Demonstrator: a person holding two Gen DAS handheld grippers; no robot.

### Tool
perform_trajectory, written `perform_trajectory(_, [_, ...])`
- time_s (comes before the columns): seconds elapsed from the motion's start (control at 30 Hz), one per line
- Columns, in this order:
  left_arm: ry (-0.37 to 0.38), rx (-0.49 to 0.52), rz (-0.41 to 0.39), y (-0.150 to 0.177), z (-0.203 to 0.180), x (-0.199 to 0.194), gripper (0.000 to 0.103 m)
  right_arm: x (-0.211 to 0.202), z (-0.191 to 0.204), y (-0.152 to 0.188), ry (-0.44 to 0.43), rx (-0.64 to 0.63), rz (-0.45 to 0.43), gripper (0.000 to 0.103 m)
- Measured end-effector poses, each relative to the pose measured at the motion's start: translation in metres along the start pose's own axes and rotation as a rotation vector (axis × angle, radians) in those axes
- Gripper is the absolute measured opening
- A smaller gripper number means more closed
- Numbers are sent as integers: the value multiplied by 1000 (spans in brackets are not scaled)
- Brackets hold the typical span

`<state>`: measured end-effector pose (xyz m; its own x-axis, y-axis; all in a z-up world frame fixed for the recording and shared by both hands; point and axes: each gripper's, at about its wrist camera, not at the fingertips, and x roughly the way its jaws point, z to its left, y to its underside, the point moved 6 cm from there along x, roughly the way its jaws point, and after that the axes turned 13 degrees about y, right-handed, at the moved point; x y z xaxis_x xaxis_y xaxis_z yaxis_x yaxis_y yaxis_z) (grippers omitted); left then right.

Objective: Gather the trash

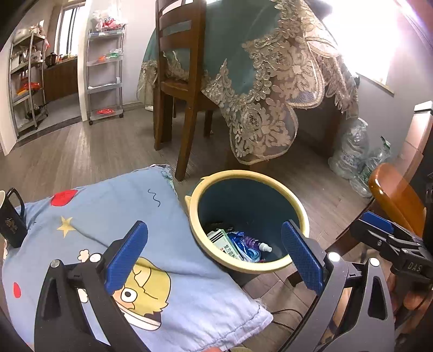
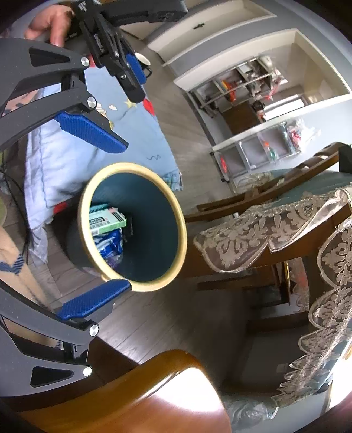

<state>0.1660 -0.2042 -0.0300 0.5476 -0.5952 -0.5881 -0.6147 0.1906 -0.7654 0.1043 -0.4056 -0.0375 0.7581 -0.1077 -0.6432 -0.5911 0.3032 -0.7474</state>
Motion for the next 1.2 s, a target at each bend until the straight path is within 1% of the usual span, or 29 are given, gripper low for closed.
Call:
perform_trajectory(0.23, [2, 16, 2, 3, -5, -1, 97, -7, 3, 5, 6, -22, -15, 94])
perform_trajectory(0.37, [-7, 15, -1, 5, -5, 0, 97, -6, 3, 6, 5, -18, -10, 94])
perform_trajectory(0.7, [9, 29, 12, 7, -10, 4, 97, -4, 3, 6, -1, -11, -3, 94])
perform_trajectory(1.2, [11, 30, 13, 7, -11, 5, 97, -3, 3, 6, -2, -11, -3, 94])
